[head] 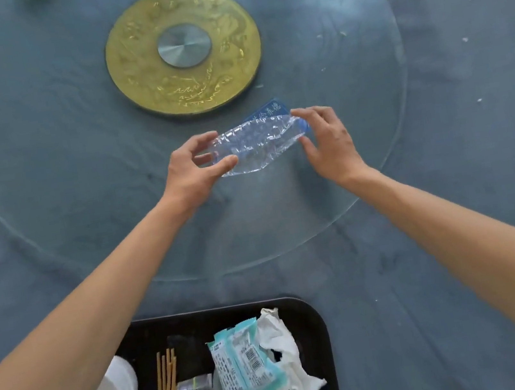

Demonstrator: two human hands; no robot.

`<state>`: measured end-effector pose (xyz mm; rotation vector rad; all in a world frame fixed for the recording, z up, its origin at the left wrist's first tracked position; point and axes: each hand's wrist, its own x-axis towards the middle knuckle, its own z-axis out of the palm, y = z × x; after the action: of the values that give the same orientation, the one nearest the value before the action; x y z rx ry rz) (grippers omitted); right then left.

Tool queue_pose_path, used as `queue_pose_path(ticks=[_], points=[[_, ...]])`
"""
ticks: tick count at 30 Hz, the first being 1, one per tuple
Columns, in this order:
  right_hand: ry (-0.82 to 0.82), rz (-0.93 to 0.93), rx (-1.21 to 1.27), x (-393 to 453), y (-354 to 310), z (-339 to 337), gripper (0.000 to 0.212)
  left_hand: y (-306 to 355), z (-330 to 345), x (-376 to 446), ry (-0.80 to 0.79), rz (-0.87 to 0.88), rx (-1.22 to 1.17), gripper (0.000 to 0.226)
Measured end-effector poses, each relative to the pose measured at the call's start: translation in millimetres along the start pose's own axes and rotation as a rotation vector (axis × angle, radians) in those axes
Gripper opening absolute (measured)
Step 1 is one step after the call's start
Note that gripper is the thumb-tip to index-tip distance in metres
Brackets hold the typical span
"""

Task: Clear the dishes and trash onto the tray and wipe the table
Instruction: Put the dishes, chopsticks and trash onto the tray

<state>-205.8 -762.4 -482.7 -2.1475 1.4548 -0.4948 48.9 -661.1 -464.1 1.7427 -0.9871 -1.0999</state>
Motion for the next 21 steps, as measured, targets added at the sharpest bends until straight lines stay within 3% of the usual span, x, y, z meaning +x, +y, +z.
queue_pose_path(ticks=[12,21], points=[[0.042,-0.009,0.073,-179,-70,-26,0.051,-10,-44,-178,-0.088,-0.089,-0.131,0.061],[0.058,0.164,0.094,-340,-119,-23,0.049,-21,-57,-325,-0.116,-0.063,-0.019,0.071]])
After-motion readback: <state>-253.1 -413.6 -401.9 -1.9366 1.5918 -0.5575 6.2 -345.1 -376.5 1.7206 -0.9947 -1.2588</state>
